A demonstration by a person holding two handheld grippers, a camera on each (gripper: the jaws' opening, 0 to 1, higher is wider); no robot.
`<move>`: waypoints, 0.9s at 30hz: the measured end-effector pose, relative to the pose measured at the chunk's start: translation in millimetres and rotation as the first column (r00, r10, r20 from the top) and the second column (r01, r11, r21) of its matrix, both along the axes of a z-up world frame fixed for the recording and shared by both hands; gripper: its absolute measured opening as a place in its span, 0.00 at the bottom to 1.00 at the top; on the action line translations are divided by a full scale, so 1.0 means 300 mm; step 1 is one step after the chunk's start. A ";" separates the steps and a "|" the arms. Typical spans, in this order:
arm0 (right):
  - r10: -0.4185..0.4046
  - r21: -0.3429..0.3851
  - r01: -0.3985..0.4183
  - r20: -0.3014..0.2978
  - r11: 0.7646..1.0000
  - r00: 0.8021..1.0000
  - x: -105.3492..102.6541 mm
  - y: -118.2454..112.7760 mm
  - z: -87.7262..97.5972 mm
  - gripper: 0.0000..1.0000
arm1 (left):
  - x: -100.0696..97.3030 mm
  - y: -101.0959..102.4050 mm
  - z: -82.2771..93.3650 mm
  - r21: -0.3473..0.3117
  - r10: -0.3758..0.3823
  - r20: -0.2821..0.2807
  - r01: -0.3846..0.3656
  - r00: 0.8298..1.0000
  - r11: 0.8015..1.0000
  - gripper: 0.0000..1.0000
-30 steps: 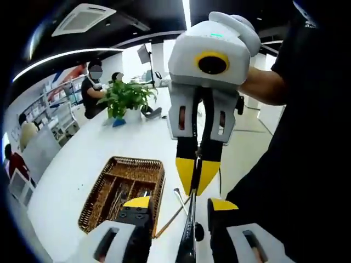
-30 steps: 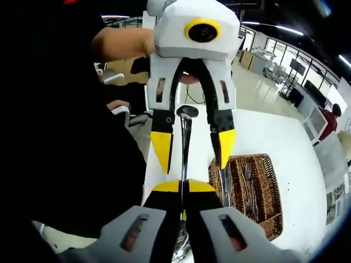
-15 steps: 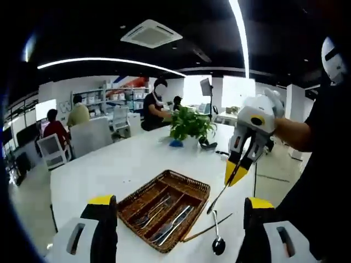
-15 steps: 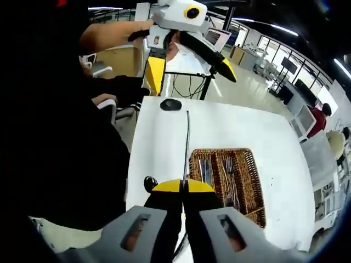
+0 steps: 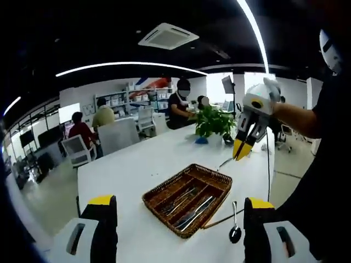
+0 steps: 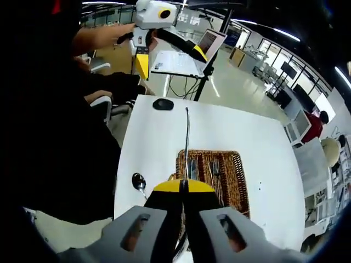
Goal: Arrange the knives, forks, and spoons in their matching storage slots by inserting each utensil handle-first until every utensil is classified and aligned in the correct compartment
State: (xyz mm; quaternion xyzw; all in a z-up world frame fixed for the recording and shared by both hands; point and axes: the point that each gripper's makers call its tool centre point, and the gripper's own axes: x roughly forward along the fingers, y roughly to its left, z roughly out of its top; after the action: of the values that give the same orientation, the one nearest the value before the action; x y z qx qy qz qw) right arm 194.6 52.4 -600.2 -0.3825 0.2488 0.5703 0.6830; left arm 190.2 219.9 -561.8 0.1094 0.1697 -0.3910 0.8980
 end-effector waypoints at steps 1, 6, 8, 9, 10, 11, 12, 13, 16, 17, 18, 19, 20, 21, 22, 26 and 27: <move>-0.004 -0.002 0.004 0.006 1.000 1.000 0.012 -0.002 0.008 0.00 | -0.003 0.001 -0.003 -0.001 0.003 0.002 -0.003 1.000 1.000 1.00; -0.017 -0.007 0.017 0.014 1.000 1.000 0.054 -0.002 0.046 0.00 | -0.016 0.008 -0.014 -0.006 0.016 0.003 -0.016 1.000 1.000 1.00; -0.021 -0.009 0.021 0.016 1.000 1.000 0.064 -0.002 0.056 0.00 | -0.019 0.012 -0.015 0.002 0.016 0.008 -0.016 1.000 1.000 1.00; -0.019 -0.011 0.019 0.018 1.000 1.000 0.066 -0.002 0.059 0.00 | -0.022 0.011 -0.015 0.005 0.010 0.004 -0.010 1.000 1.000 1.00; -0.011 -0.017 0.012 0.023 1.000 1.000 0.067 -0.003 0.060 0.00 | -0.033 0.007 -0.023 0.013 -0.005 -0.013 0.005 1.000 1.000 1.00; -0.009 -0.020 0.010 0.028 1.000 1.000 0.070 -0.002 0.064 0.00 | -0.036 0.008 -0.033 0.029 0.000 -0.028 0.001 1.000 1.000 1.00; -0.008 -0.021 0.009 0.030 1.000 1.000 0.070 -0.002 0.065 0.00 | -0.035 0.011 -0.035 0.035 0.003 -0.028 -0.003 1.000 0.999 1.00; -0.006 -0.024 0.006 0.032 1.000 0.999 0.071 -0.002 0.067 0.00 | -0.037 0.010 -0.036 0.034 -0.001 -0.027 0.002 1.000 0.999 1.00; 0.002 -0.027 -0.001 0.034 1.000 0.999 0.071 -0.002 0.069 0.00 | -0.037 0.008 -0.038 0.020 0.003 -0.036 -0.002 0.999 1.000 1.00; 0.004 -0.031 -0.002 0.037 1.000 0.999 0.072 -0.004 0.068 0.00 | -0.035 0.007 -0.038 0.017 0.006 -0.039 -0.005 0.999 1.000 1.00; 0.004 -0.033 -0.003 0.036 0.999 0.999 0.073 -0.004 0.067 0.00 | -0.032 0.008 -0.037 0.014 0.011 -0.038 -0.010 0.999 1.000 1.00; 0.008 -0.035 -0.006 0.038 0.999 0.999 0.075 -0.005 0.067 0.00 | -0.030 0.009 -0.036 0.014 0.012 -0.035 -0.012 0.999 1.000 1.00; 0.008 -0.036 -0.006 0.039 0.999 0.999 0.076 -0.005 0.068 0.00 | -0.028 0.009 -0.036 0.018 0.014 -0.031 -0.013 0.999 1.000 1.00; 0.010 -0.037 -0.008 0.040 0.999 0.999 0.078 -0.005 0.068 0.00 | -0.027 0.010 -0.035 0.019 0.015 -0.030 -0.014 0.999 1.000 1.00; 0.013 -0.038 -0.012 0.041 0.999 0.999 0.082 -0.004 0.069 0.00 | -0.025 0.010 -0.034 0.019 0.016 -0.028 -0.015 0.999 1.000 1.00; 0.021 -0.039 -0.019 0.045 0.999 0.999 0.099 0.003 0.066 0.00 | -0.018 0.026 -0.046 0.045 0.031 -0.037 -0.030 0.999 0.999 1.00; 0.020 -0.039 -0.019 0.046 0.999 0.999 0.105 0.005 0.064 0.00 | -0.017 0.030 -0.054 0.049 0.035 -0.048 -0.033 0.998 0.998 1.00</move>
State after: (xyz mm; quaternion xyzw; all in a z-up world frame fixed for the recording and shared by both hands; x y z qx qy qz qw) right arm 226.0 53.8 -580.9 -0.4114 0.2401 0.5629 0.6755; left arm 185.2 229.0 -578.0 0.1186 0.2030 -0.3741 0.8971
